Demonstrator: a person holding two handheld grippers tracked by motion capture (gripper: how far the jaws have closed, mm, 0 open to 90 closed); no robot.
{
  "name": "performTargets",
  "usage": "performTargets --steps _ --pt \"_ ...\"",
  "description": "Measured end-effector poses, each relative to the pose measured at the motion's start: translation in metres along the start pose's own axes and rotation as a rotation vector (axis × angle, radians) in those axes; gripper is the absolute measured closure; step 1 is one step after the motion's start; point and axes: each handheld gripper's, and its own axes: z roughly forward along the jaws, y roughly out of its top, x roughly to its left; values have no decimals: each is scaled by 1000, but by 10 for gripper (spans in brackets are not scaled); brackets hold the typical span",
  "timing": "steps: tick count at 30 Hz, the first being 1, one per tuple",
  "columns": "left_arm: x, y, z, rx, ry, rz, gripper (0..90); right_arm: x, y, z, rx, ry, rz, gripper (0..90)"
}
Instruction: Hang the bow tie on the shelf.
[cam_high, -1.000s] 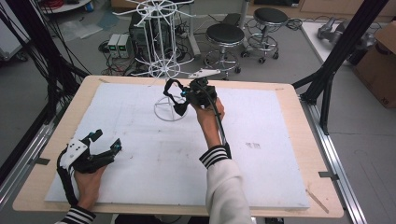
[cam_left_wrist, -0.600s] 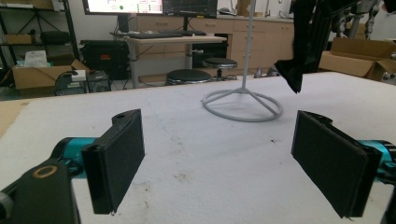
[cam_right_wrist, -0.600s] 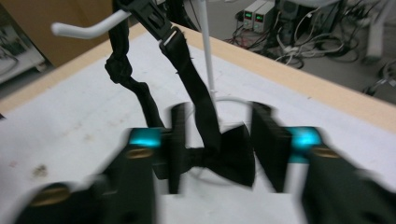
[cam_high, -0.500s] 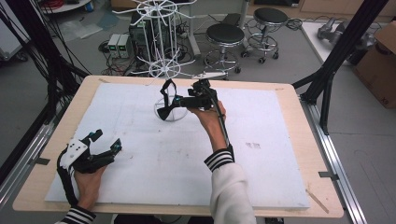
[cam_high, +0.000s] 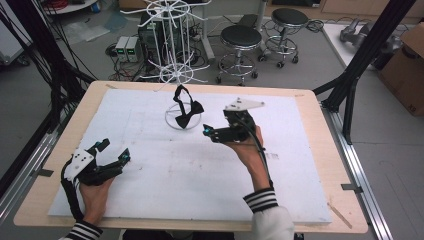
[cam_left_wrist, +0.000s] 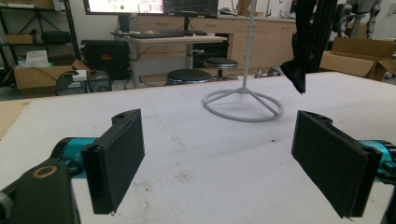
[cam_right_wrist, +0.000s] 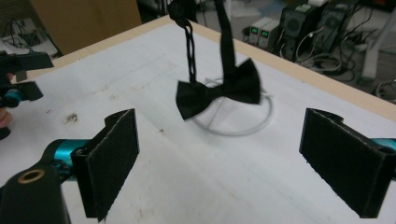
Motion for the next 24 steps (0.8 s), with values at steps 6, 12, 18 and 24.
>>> performTargets --steps 6,12,18,24 --pt "0 0 0 1 -2 7 172 -11 -47 -50 -106 -30 5 99" --pt "0 0 0 0 -3 6 171 -26 -99 -82 -157 -96 44 98" --pt "0 0 0 0 -7 10 171 -38 -138 -98 -210 -129 52 99" --pt "-1 0 0 2 -9 16 171 -39 -162 -109 -319 -173 41 99"
